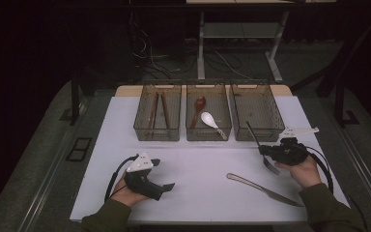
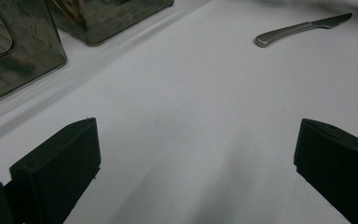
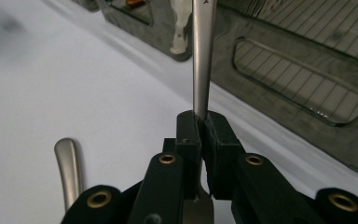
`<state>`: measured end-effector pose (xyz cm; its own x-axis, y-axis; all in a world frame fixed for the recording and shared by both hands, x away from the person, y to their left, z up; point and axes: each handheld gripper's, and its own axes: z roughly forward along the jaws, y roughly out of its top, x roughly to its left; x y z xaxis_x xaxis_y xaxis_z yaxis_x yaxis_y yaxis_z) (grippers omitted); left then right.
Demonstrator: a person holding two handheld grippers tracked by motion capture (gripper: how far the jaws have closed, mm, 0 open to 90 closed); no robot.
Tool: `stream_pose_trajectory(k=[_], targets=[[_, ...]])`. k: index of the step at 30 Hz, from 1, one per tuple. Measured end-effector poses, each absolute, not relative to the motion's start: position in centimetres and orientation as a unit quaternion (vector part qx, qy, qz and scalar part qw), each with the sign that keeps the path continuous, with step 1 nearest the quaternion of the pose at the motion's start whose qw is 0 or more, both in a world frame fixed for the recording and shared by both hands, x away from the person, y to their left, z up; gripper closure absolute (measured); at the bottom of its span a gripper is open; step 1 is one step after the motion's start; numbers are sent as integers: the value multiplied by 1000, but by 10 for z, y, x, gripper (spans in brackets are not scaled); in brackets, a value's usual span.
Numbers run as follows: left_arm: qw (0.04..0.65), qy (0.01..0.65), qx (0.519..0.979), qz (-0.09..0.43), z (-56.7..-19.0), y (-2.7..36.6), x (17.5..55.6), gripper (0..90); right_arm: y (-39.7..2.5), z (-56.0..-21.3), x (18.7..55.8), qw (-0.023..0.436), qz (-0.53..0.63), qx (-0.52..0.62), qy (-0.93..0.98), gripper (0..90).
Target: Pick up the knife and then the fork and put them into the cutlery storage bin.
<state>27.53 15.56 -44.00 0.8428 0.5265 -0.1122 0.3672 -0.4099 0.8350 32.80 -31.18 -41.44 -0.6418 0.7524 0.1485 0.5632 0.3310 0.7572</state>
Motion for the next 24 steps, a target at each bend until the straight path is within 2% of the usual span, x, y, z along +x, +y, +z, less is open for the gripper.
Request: stream_pose_trajectory(k=[24], targets=[[470, 266, 837, 86, -441, 158, 273, 0, -322, -384, 339, 160, 475, 427, 753, 842]])
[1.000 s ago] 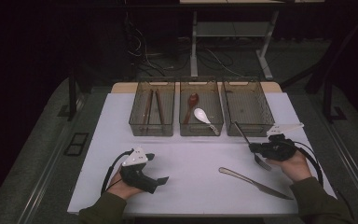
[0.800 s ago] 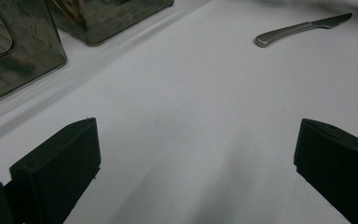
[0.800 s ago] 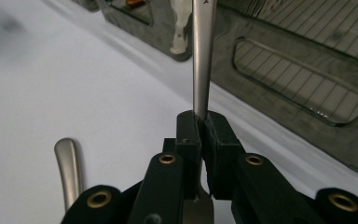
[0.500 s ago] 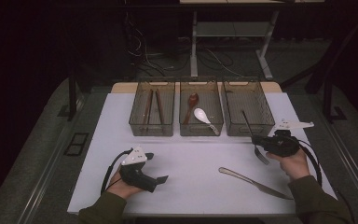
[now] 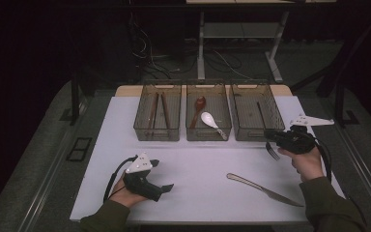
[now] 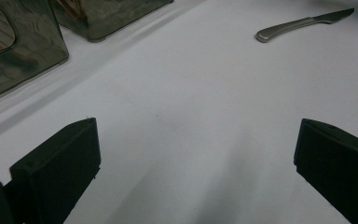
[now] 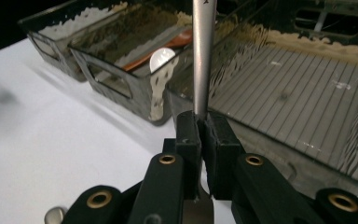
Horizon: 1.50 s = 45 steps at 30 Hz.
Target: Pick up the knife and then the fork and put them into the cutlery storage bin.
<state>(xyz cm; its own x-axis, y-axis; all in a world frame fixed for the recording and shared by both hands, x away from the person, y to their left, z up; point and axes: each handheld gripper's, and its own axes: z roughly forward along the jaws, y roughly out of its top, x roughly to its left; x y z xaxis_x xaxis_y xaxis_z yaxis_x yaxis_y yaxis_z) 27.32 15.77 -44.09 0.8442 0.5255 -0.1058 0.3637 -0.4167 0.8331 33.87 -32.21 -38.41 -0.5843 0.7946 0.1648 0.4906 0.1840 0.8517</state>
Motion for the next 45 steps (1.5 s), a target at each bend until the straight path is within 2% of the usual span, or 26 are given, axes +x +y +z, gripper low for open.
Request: stream_pose_trajectory(k=[33, 45], targets=[[468, 265, 839, 83, -442, 156, 274, 0, -319, -349, 384, 206, 493, 436, 724, 842], [470, 263, 838, 82, -442, 156, 275, 0, -321, -347, 414, 218, 477, 456, 719, 841]])
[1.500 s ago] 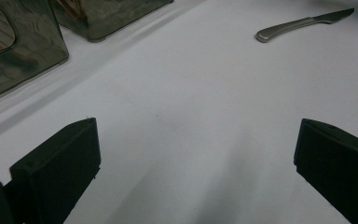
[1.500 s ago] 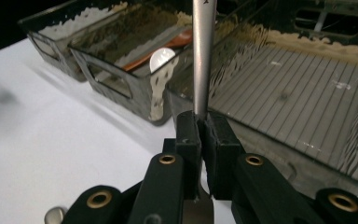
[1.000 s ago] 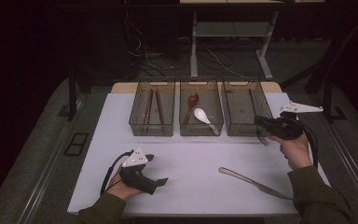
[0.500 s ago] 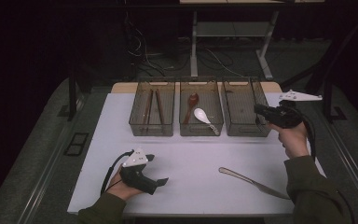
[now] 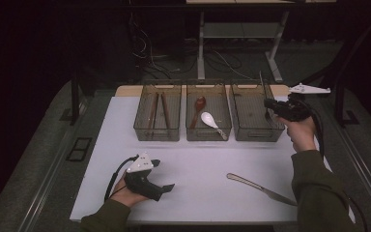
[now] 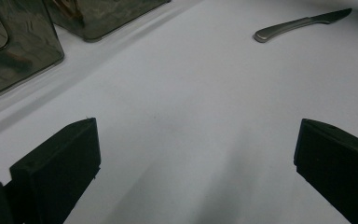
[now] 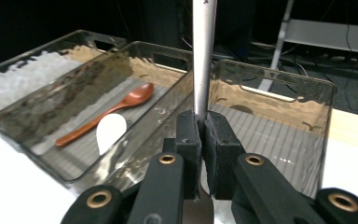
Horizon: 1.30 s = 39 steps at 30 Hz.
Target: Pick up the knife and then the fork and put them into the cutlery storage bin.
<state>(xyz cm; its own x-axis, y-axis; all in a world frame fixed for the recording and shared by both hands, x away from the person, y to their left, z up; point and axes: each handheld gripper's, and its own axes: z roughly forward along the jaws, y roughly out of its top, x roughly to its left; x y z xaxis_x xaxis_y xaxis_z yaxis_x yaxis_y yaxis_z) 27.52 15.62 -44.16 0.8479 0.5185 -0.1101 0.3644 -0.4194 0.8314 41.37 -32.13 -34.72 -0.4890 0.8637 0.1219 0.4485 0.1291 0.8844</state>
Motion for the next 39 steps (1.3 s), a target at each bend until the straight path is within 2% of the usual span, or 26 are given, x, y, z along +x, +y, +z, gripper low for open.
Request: stream_pose_trajectory(k=[8, 17, 39], targets=[[470, 263, 839, 82, -441, 156, 275, 0, -328, -352, 438, 218, 450, 471, 727, 841], [471, 263, 838, 82, -441, 156, 275, 0, -331, -373, 456, 207, 410, 488, 742, 841], [470, 263, 839, 82, -441, 156, 275, 0, -320, -391, 465, 185, 312, 464, 808, 839]])
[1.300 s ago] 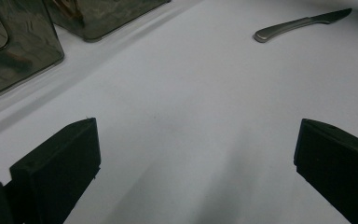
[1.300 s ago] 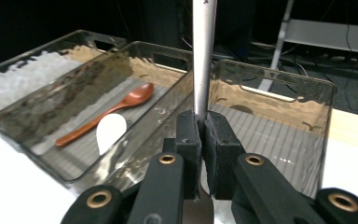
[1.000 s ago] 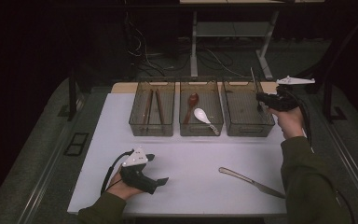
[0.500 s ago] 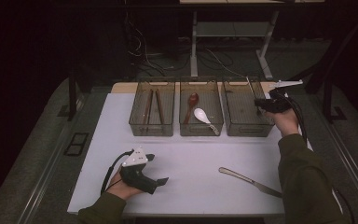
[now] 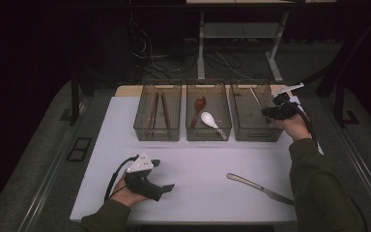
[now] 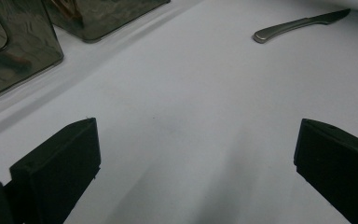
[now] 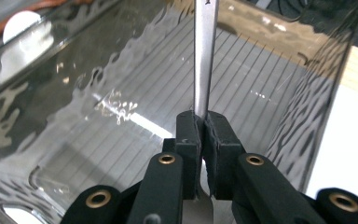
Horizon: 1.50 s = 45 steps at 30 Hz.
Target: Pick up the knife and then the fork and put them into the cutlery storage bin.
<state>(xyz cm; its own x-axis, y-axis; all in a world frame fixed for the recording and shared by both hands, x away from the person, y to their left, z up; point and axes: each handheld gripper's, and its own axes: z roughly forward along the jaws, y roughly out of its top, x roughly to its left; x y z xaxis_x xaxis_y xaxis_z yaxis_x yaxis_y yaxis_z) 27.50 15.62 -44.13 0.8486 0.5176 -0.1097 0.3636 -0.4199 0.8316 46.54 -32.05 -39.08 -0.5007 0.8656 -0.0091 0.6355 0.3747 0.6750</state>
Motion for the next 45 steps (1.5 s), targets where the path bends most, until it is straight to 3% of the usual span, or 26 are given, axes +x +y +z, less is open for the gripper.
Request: stream_pose_trajectory(k=[21, 38, 45], targets=[[470, 261, 839, 81, -441, 156, 275, 0, -296, -401, 476, 151, 245, 436, 853, 822], [470, 262, 839, 80, -441, 156, 274, 0, -308, -381, 466, 139, 314, 458, 820, 508], [471, 262, 839, 79, -441, 155, 274, 0, -311, -366, 446, 137, 352, 453, 807, 442]])
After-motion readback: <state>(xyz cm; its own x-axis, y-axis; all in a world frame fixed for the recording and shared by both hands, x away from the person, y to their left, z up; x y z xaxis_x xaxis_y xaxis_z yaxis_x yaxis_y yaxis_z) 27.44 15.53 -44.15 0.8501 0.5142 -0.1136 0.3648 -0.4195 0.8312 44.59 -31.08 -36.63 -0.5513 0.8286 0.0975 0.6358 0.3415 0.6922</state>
